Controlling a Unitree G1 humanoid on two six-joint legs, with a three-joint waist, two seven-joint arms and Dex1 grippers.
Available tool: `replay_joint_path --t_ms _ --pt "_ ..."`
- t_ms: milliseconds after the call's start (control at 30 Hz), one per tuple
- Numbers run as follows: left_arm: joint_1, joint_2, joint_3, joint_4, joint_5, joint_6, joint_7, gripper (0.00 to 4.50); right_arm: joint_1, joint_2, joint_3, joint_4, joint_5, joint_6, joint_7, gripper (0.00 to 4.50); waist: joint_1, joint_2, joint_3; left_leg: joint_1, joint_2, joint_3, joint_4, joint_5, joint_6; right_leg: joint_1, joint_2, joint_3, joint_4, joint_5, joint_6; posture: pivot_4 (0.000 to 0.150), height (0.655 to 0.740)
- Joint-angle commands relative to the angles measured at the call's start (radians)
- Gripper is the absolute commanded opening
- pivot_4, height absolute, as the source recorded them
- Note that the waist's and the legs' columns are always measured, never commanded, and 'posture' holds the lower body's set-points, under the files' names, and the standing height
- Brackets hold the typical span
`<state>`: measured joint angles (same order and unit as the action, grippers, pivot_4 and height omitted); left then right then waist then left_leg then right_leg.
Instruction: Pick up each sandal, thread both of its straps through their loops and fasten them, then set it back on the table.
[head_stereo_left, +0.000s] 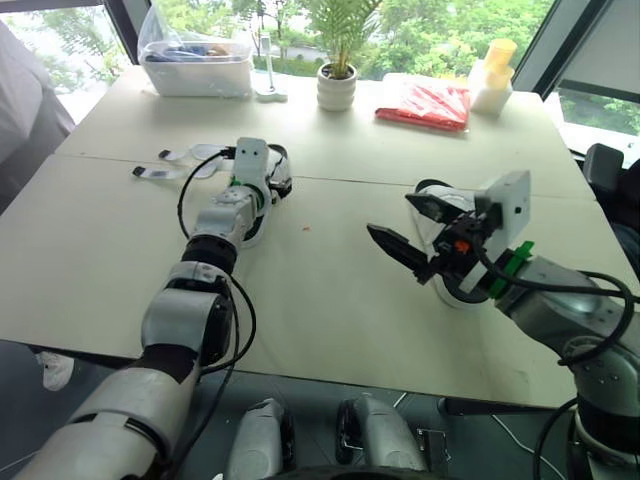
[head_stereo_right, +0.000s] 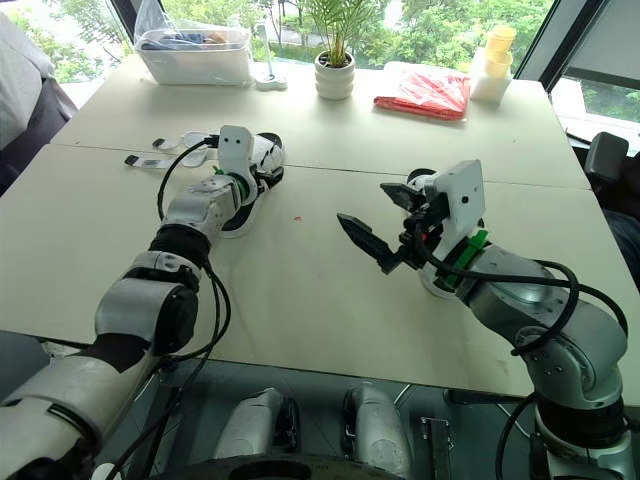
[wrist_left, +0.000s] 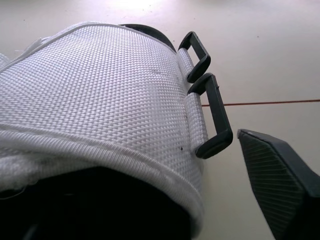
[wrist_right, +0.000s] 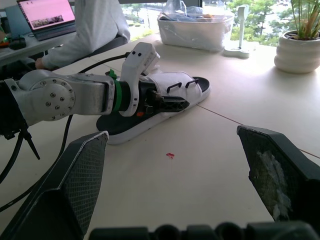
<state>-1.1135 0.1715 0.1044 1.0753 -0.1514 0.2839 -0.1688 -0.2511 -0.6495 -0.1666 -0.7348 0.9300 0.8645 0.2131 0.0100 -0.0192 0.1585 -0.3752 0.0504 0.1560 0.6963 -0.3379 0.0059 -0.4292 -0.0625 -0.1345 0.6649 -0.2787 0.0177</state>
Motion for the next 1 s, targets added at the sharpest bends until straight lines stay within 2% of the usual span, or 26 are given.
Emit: replay_joint_path --t_ms 33,167,200,333,567,600,633,667,733,900,1000 --pt "-0.049 0.001 0.024 0.043 0.006 -0.082 0.004 2.17 0.010 -0.013 -0.001 -0.026 -0.037 -0.029 0.019 4.50 -0.001 0.000 0.000 0.000 0.000 0.000 0.000 0.000 0.000 0.000 0.000 0.000 0.000 0.000 0.000 0.150 0.7278" --pt "-0.052 0.020 0.019 0.072 0.020 -0.126 -0.020 0.27 0.021 -0.002 -0.008 -0.031 -0.045 -0.026 0.019 4.50 -0.001 0.000 0.000 0.000 0.000 0.000 0.000 0.000 0.000 0.000 0.000 0.000 0.000 0.000 0.000 0.150 0.7278" --pt "-0.051 0.025 0.018 0.075 0.024 -0.133 -0.027 0.04 0.024 -0.001 -0.010 -0.034 -0.046 -0.026 0.020 4.50 -0.002 0.000 0.000 0.000 0.000 0.000 0.000 0.000 0.000 0.000 0.000 0.000 0.000 0.000 0.000 0.150 0.7278" --pt "-0.041 0.047 0.006 0.069 0.040 -0.165 -0.068 0.04 0.040 -0.002 -0.014 -0.037 -0.065 -0.027 0.018 4.50 -0.004 0.000 0.000 0.000 0.000 0.000 0.000 0.000 0.000 0.000 0.000 0.000 0.000 0.000 0.000 0.150 0.7278" --pt "0.067 0.108 -0.041 -0.106 0.040 -0.131 -0.321 0.04 0.027 0.024 -0.033 -0.015 -0.004 0.019 -0.023 4.50 -0.005 -0.001 0.000 0.001 0.002 0.004 0.001 0.000 0.000 -0.002 0.001 0.001 0.002 0.000 0.000 0.150 0.7265" --pt "0.089 0.120 -0.049 -0.144 0.038 -0.118 -0.360 0.04 0.025 0.024 -0.030 -0.016 -0.006 0.020 -0.024 4.50 0.002 -0.003 -0.001 0.002 0.006 0.016 0.000 0.000 0.000 -0.009 0.003 0.009 0.004 0.000 -0.001 0.150 0.7265" --pt "0.135 0.144 -0.067 -0.217 0.028 -0.103 -0.439 0.04 0.026 0.018 -0.024 -0.019 -0.016 0.019 -0.021 4.50 0.004 -0.007 -0.002 0.005 0.015 0.051 -0.003 0.000 -0.001 -0.022 0.002 0.020 0.012 -0.001 -0.003 0.150 0.7259" --pt "0.168 0.161 -0.079 -0.273 0.022 -0.090 -0.493 0.04 0.026 0.013 -0.019 -0.021 -0.022 0.019 -0.019 4.50 -0.001 -0.007 -0.002 0.006 0.017 0.073 -0.006 0.000 -0.001 -0.032 -0.003 0.026 0.020 -0.002 -0.006 0.150 0.7252" --pt "0.229 0.193 -0.097 -0.373 0.011 -0.075 -0.570 0.04 0.031 0.012 -0.021 -0.022 -0.016 0.021 -0.018 4.50 -0.009 -0.007 -0.002 0.011 0.017 0.087 -0.011 0.000 -0.001 -0.038 0.001 0.039 0.024 -0.002 -0.006 0.150 0.7252" --pt "0.422 0.352 -0.134 -0.655 -0.075 -0.027 -0.906 0.04 0.048 0.007 -0.038 -0.028 0.005 0.018 -0.008 4.50 -0.051 -0.007 -0.002 0.012 0.017 0.079 -0.011 0.001 -0.003 -0.034 0.003 0.036 0.024 -0.002 -0.006 0.150 0.7252" --pt "0.494 0.435 -0.156 -0.780 -0.124 0.007 -1.059 0.04 0.066 -0.002 -0.048 -0.028 0.019 0.026 -0.004 4.50 -0.055 -0.007 -0.002 0.014 0.017 0.078 -0.011 0.002 -0.003 -0.032 0.003 0.036 0.024 -0.001 -0.006 0.150 0.7252"
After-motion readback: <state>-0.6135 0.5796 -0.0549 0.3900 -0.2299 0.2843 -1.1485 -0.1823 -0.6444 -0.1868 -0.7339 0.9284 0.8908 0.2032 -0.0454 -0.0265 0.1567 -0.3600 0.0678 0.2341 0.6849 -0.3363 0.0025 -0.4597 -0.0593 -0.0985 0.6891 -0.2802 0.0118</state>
